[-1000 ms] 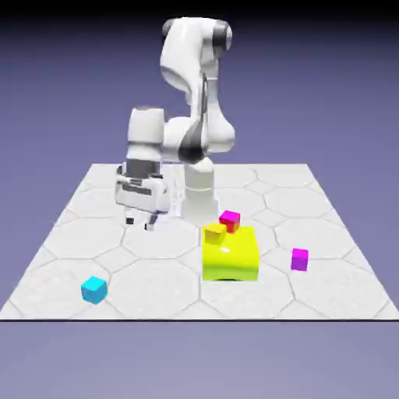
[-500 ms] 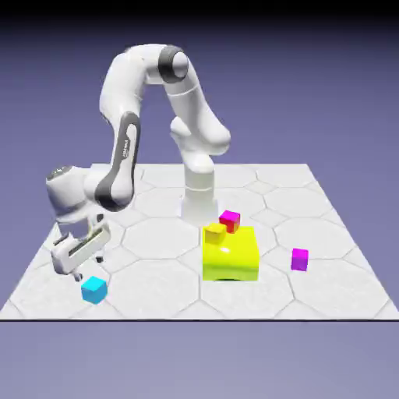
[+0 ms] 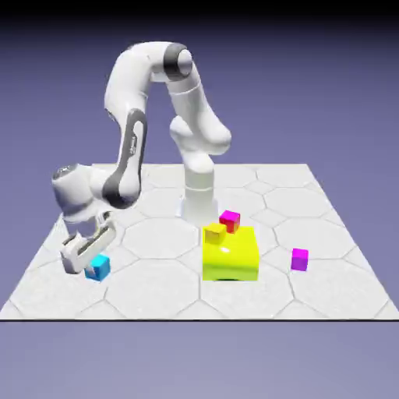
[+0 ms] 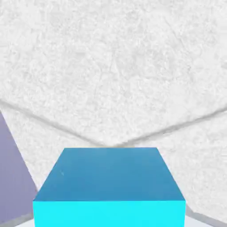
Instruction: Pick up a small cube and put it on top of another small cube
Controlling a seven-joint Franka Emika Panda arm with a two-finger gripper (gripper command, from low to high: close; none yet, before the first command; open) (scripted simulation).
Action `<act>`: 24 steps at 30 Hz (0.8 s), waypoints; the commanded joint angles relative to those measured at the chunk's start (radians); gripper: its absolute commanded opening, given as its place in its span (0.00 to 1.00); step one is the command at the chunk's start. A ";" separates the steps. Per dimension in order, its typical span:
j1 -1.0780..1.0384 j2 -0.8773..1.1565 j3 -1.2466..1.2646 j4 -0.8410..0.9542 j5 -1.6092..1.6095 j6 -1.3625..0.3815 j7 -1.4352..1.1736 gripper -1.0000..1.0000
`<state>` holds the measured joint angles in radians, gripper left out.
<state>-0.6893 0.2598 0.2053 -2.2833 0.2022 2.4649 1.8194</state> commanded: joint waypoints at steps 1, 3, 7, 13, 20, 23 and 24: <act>0.034 -0.036 -0.001 -0.023 -0.003 -0.019 -0.038 0.00; 0.103 -0.109 -0.004 -0.068 -0.008 -0.056 -0.116 0.00; 0.239 -0.254 -0.009 -0.160 -0.017 -0.130 -0.271 0.00; 0.444 -0.471 -0.017 -0.297 -0.030 -0.240 -0.503 0.00; 0.684 -0.725 -0.026 -0.456 -0.045 -0.369 -0.775 0.00; 0.786 -0.834 -0.030 -0.525 -0.052 -0.424 -0.891 0.00; 0.820 -0.870 -0.031 -0.548 -0.054 -0.442 -0.930 0.00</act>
<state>0.1309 -0.6100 0.1740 -2.8309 0.1513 2.0228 0.8878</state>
